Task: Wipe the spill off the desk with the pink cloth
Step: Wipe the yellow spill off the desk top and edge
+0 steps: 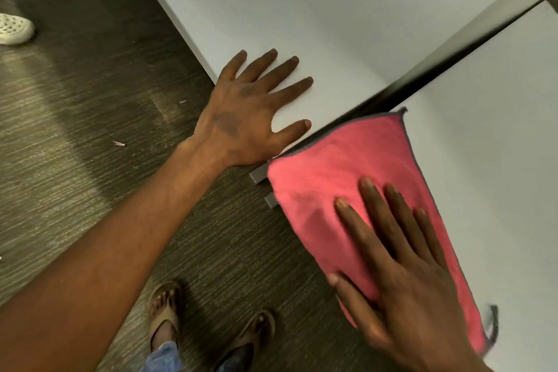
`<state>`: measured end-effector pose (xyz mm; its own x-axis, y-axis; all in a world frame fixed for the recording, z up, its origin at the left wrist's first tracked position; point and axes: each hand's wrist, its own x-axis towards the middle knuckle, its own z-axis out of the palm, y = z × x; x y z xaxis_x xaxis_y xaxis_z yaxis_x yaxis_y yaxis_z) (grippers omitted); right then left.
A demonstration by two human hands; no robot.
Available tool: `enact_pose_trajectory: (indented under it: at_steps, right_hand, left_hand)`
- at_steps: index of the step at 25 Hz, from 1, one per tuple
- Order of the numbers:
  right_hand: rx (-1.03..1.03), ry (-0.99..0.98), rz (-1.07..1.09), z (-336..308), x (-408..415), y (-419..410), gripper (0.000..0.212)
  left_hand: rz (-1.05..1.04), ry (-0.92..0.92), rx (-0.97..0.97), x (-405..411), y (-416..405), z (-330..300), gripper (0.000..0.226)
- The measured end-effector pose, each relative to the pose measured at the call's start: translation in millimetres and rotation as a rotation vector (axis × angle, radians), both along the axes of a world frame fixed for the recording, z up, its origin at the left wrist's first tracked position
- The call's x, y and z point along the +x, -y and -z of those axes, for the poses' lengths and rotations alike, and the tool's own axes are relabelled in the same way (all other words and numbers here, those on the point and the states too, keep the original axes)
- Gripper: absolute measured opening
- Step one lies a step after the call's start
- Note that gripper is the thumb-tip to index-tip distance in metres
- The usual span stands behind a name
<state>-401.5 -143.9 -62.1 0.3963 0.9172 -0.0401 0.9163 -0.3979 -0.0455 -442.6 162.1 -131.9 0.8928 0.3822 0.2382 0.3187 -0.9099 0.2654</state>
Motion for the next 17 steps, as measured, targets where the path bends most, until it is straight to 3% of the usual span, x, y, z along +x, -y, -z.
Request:
enact_pose_trajectory:
  at_steps: [7, 13, 17]
  right_hand:
    - [-0.036, 0.134, 0.134, 9.2, -12.6, -7.8, 0.072]
    - [-0.027, 0.060, 0.188, 5.0, -13.2, -62.2, 0.067]
    - [0.013, -0.025, 0.185, 1.0, -9.9, -102.4, 0.039]
  left_hand:
    - [-0.037, 0.061, 0.029, 2.3, 3.0, 3.9, 0.066]
    - [-0.020, 0.003, 0.054, 2.2, 0.9, 3.8, 0.070]
    - [-0.024, -0.007, 0.042, 1.3, 2.0, 1.7, 0.071]
